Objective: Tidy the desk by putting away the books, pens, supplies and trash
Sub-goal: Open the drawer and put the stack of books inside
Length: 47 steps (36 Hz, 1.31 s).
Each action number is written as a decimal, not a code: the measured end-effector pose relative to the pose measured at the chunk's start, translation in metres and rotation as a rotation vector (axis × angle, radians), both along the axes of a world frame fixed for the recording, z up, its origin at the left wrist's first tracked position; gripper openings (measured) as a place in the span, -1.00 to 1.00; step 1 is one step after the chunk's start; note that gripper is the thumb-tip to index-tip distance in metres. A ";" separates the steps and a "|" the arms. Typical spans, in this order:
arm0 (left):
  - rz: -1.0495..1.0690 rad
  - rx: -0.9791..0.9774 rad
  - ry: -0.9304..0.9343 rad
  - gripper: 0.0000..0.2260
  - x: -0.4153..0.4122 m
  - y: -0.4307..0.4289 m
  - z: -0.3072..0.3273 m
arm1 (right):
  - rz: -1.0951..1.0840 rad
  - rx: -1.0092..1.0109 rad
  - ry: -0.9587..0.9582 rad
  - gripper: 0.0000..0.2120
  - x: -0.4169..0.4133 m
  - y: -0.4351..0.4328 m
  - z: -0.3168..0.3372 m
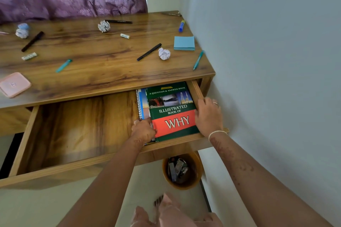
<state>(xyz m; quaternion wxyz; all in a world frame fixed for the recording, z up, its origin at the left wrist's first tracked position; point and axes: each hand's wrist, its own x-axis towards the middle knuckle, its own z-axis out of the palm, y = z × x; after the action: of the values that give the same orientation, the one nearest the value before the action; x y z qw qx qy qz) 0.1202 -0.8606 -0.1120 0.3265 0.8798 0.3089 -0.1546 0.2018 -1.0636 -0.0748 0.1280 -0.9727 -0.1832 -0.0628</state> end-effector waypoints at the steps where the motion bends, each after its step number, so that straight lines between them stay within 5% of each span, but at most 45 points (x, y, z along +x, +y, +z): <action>1: 0.029 -0.017 -0.022 -0.65 0.000 0.001 0.000 | -0.038 0.056 0.012 -0.63 0.002 -0.002 -0.002; 7: 0.310 -0.215 -0.183 -0.75 -0.002 0.001 0.003 | -0.208 0.384 0.190 -0.66 0.008 -0.009 -0.004; 11: 0.363 -0.297 -0.194 -0.85 -0.003 0.004 0.002 | -0.168 0.396 0.212 -0.70 0.010 -0.011 -0.008; 22: 0.364 -0.299 -0.144 -0.76 -0.002 0.004 -0.002 | -0.156 0.401 0.201 -0.71 0.014 -0.012 -0.015; 32: 0.404 -0.602 -0.144 -0.66 0.002 0.002 0.002 | -0.173 0.355 0.173 -0.69 0.011 -0.008 -0.013; 47: 0.369 -0.684 -0.141 -0.64 -0.001 0.006 0.006 | -0.180 0.299 0.187 -0.66 0.008 -0.005 -0.009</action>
<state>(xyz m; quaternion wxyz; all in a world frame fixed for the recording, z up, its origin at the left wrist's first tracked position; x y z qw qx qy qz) 0.1189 -0.8544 -0.1063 0.6435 0.6582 0.3696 -0.1267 0.2099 -1.0682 -0.0839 0.2813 -0.9569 -0.0714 -0.0097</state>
